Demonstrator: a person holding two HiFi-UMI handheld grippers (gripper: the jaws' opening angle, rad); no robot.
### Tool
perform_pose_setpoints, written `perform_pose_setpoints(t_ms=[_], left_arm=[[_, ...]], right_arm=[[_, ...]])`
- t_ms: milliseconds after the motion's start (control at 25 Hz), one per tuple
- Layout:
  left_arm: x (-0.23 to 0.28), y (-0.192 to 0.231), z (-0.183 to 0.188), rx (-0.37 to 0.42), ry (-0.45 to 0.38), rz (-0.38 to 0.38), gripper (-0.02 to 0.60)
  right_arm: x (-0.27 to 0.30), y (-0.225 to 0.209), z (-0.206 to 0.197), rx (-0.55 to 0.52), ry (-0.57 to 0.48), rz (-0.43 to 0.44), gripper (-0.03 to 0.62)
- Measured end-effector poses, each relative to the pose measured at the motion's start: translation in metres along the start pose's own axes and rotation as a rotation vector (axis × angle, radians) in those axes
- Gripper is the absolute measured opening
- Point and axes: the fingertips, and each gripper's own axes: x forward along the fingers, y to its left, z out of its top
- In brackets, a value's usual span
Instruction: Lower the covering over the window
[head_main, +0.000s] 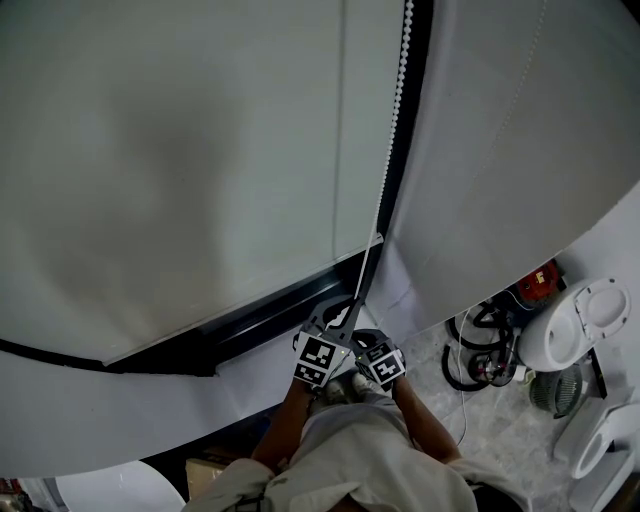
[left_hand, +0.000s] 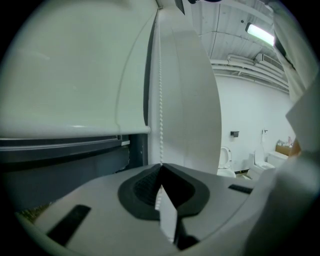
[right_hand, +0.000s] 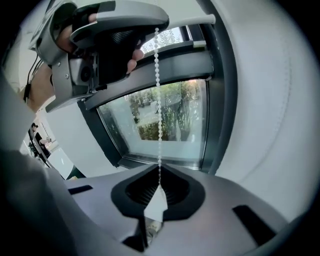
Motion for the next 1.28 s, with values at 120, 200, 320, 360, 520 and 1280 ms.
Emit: perform_pose_setpoints(t_ms=[120, 200, 320, 360, 520, 1280], left_arm=[[-0.002, 0.002, 0.001, -0.004, -0.006, 0.008, 0.015], [-0.003, 0.003, 0.001, -0.007, -0.01, 0.02, 0.015], [-0.005, 0.004, 0.006, -0.012, -0.024, 0.031, 0.02], [-0.006, 0.005, 0.007, -0.014, -0.03, 0.036, 0.03], [-0.013, 0.009, 0.013, -0.029, -0.045, 0.045, 0.083], [-0.049, 0.009, 0.044, 0.013, -0.158, 0.082, 0.083]], right_arm=[[0.0, 0.001, 0.0, -0.016, -0.017, -0.004, 0.04], [-0.002, 0.001, 0.003, -0.034, -0.029, -0.005, 0.09], [-0.009, 0.0, 0.011, -0.057, -0.054, -0.017, 0.139], [-0.012, 0.0, 0.014, -0.061, -0.064, -0.023, 0.146], [-0.028, -0.003, 0.027, -0.067, -0.113, -0.054, 0.156], [-0.156, 0.007, 0.152, -0.187, -0.495, -0.246, 0.098]])
